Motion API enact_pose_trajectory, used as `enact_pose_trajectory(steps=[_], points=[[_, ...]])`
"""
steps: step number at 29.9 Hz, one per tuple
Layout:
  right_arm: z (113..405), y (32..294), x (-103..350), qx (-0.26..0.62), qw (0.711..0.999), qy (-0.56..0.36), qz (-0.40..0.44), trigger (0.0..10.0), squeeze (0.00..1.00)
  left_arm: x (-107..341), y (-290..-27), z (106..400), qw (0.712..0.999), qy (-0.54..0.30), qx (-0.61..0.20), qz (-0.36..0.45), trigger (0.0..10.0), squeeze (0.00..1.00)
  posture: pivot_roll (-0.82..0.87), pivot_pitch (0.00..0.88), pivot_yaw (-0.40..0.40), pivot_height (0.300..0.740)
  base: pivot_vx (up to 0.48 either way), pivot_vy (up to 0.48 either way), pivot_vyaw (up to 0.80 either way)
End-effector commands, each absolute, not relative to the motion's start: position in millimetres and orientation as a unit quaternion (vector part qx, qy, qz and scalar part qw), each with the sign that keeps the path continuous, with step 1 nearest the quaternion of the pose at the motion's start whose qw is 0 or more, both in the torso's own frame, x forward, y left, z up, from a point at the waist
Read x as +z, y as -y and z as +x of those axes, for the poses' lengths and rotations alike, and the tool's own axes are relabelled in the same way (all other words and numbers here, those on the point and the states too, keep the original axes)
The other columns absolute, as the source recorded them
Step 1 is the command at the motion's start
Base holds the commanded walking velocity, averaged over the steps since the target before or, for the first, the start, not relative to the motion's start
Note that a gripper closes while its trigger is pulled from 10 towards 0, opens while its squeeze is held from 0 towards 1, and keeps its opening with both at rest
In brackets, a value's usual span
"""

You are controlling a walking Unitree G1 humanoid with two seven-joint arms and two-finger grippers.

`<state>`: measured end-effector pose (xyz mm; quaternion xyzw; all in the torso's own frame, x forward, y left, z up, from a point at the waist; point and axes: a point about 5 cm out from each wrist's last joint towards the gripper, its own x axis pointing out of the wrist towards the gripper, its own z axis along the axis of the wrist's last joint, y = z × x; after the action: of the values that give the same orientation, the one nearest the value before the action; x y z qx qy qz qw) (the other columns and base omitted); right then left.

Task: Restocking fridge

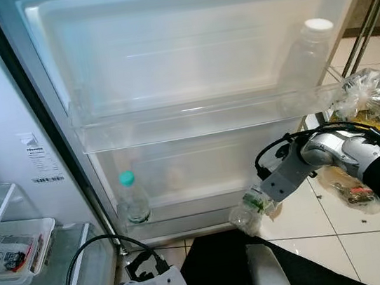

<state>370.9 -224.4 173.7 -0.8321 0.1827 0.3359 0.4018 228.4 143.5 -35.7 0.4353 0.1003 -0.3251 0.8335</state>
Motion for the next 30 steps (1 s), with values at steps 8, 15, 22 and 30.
enact_pose_trajectory(steps=[8, 15, 22, 30], points=[[375.7, 237.0, 179.6, 0.303, 0.434, -0.223, -0.818, 10.0, 0.00, -43.5, -139.5, 219.7, 0.836, -0.125, -0.328, 0.421, 10.0, 0.00, -0.09, 0.122, -0.068, 0.453, 0.000, 0.000, 0.00], [380.1, 236.8, 184.9, 0.277, 0.468, -0.229, -0.807, 10.0, 0.00, -44.9, -139.1, 218.2, 0.838, -0.130, -0.326, 0.418, 10.0, 0.00, -0.08, 0.123, -0.071, 0.453, 0.000, 0.000, 0.00], [384.1, 238.6, 189.9, 0.253, 0.486, -0.237, -0.802, 10.0, 0.00, -45.9, -139.4, 217.1, 0.839, -0.134, -0.324, 0.416, 10.0, 0.00, -0.09, 0.126, -0.074, 0.453, 0.000, 0.000, 0.00], [385.1, 239.2, 178.4, 0.249, 0.475, -0.254, -0.805, 10.0, 0.00, -45.9, -139.3, 217.5, 0.841, -0.135, -0.321, 0.414, 10.0, 0.00, -0.08, 0.127, -0.077, 0.453, 0.000, 0.000, 0.00]])
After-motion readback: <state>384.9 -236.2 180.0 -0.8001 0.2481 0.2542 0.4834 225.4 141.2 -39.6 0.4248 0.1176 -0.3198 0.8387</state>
